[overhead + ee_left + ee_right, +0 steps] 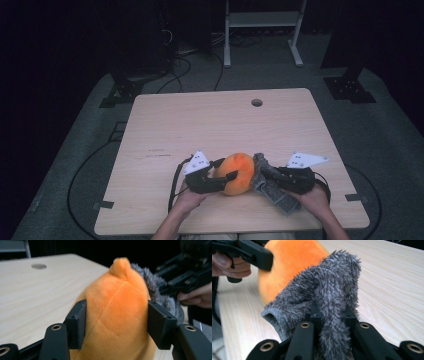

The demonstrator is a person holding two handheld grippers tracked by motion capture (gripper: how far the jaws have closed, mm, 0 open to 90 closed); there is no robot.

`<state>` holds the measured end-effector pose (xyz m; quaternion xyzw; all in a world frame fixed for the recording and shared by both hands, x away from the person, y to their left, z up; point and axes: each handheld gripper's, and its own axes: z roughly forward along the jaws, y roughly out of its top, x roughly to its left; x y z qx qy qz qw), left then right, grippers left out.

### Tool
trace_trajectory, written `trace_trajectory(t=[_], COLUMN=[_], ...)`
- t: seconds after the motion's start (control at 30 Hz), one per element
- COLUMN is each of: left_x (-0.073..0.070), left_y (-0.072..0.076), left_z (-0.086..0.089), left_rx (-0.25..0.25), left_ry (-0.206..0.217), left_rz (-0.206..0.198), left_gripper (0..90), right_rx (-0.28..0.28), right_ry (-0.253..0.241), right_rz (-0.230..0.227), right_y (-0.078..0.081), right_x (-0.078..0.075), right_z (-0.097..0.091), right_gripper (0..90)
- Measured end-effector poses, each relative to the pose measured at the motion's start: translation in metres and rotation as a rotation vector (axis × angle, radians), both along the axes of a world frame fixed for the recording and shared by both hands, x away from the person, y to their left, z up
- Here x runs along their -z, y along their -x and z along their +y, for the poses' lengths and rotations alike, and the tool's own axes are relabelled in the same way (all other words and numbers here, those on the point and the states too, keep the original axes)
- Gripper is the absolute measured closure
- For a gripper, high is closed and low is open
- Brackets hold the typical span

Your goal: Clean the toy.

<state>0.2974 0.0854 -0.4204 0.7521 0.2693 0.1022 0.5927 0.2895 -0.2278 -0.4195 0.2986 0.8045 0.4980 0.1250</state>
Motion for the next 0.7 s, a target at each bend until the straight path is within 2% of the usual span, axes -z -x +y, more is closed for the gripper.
trace_trajectory(t=[0.03, 0.1, 0.13, 0.2, 0.27, 0.3, 0.4, 0.47, 0.5, 0.57, 0.63, 0.7], left_x=[-0.004, 0.000, 0.004, 0.007, 0.005, 0.002, 0.004, 0.011, 0.012, 0.013, 0.011, 0.010], left_y=[0.003, 0.005, 0.005, 0.007, 0.006, 0.003, -0.005, -0.007, -0.006, -0.002, 0.004, 0.009], left_z=[-0.002, -0.008, -0.012, -0.015, -0.014, -0.009, -0.004, -0.004, -0.005, -0.011, -0.019, -0.027], left_rx=[0.005, 0.026, 0.048, 0.059, 0.065, 0.063, 0.043, 0.066, 0.083, 0.076, 0.077, 0.076], left_ry=[-0.053, -0.095, -0.113, -0.131, -0.129, -0.113, -0.142, -0.130, -0.126, -0.142, -0.175, -0.203], left_rz=[-0.025, -0.024, -0.018, -0.041, -0.045, -0.046, 0.006, 0.045, 0.041, 0.005, -0.033, -0.058], left_gripper=[39.7, 39.6, 39.4, 35.4, 25.1, 19.0, 11.2, 14.1, 19.2, 24.8, 27.1, 27.6], right_rx=[-0.020, -0.044, -0.049, -0.052, -0.055, -0.060, -0.063, -0.050, -0.038, -0.007, 0.006, -0.020], right_ry=[-0.065, -0.089, -0.070, -0.022, -0.033, -0.028, -0.032, -0.022, -0.010, 0.016, -0.002, -0.043], right_rz=[-0.015, -0.016, -0.011, 0.013, 0.021, 0.035, 0.053, 0.065, 0.077, 0.065, 0.033, -0.011], right_y=[0.002, 0.002, 0.001, -0.002, -0.003, -0.003, -0.004, -0.006, -0.007, -0.007, -0.003, 0.003], right_x=[-0.009, -0.012, -0.010, 0.001, 0.005, 0.006, 0.009, 0.011, 0.011, 0.007, -0.004, -0.021], right_z=[0.001, 0.006, 0.010, 0.016, 0.015, 0.010, 0.003, -0.001, -0.003, -0.005, -0.007, -0.002], right_gripper=[76.4, 76.4, 76.4, 76.4, 76.3, 76.3, 76.3, 76.3, 76.3, 76.4, 76.4, 76.4])
